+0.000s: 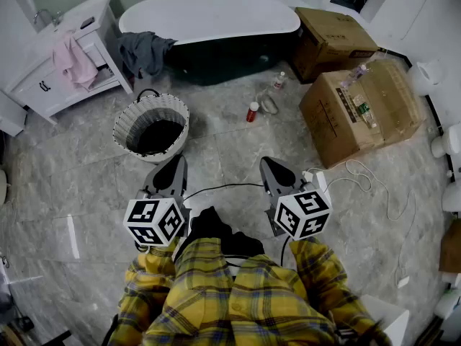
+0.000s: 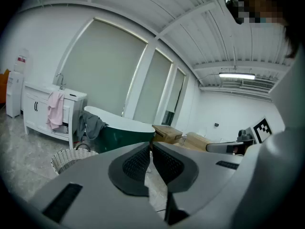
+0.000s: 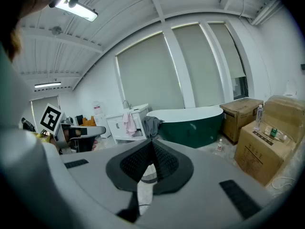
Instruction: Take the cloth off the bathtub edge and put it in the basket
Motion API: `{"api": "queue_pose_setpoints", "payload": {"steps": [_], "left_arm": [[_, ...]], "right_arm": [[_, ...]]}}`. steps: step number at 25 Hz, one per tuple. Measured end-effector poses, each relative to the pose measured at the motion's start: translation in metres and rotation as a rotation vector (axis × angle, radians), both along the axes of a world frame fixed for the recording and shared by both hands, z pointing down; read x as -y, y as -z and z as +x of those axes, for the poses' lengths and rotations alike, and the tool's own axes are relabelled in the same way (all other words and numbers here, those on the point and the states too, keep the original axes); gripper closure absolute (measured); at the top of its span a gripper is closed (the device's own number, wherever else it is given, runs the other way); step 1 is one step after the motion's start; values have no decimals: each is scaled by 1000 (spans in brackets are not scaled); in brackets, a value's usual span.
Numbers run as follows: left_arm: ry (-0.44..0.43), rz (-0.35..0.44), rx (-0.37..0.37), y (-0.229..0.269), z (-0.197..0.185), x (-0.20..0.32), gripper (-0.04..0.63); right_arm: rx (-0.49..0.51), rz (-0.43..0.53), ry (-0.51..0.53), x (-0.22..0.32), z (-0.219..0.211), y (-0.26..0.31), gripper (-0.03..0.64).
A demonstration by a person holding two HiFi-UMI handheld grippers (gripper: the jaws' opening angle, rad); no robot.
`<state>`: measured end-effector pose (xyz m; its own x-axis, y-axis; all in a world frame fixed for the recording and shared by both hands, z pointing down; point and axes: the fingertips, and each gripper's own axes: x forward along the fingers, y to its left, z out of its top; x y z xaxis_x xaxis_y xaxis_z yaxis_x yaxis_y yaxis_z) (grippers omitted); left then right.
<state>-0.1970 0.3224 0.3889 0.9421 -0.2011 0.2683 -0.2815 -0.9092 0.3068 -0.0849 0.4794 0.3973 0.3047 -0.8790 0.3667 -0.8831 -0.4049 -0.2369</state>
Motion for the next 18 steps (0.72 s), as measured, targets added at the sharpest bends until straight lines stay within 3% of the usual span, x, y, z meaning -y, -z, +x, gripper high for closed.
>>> {"api": "queue_pose_setpoints", "payload": {"steps": [9, 18], "left_arm": [[-10, -4, 4, -1, 27, 14, 563], [-19, -25, -28, -1, 76, 55, 563]], "right_arm": [[20, 4, -12, 13, 26, -6, 592], [23, -5, 37, 64, 70, -5, 592]]}}
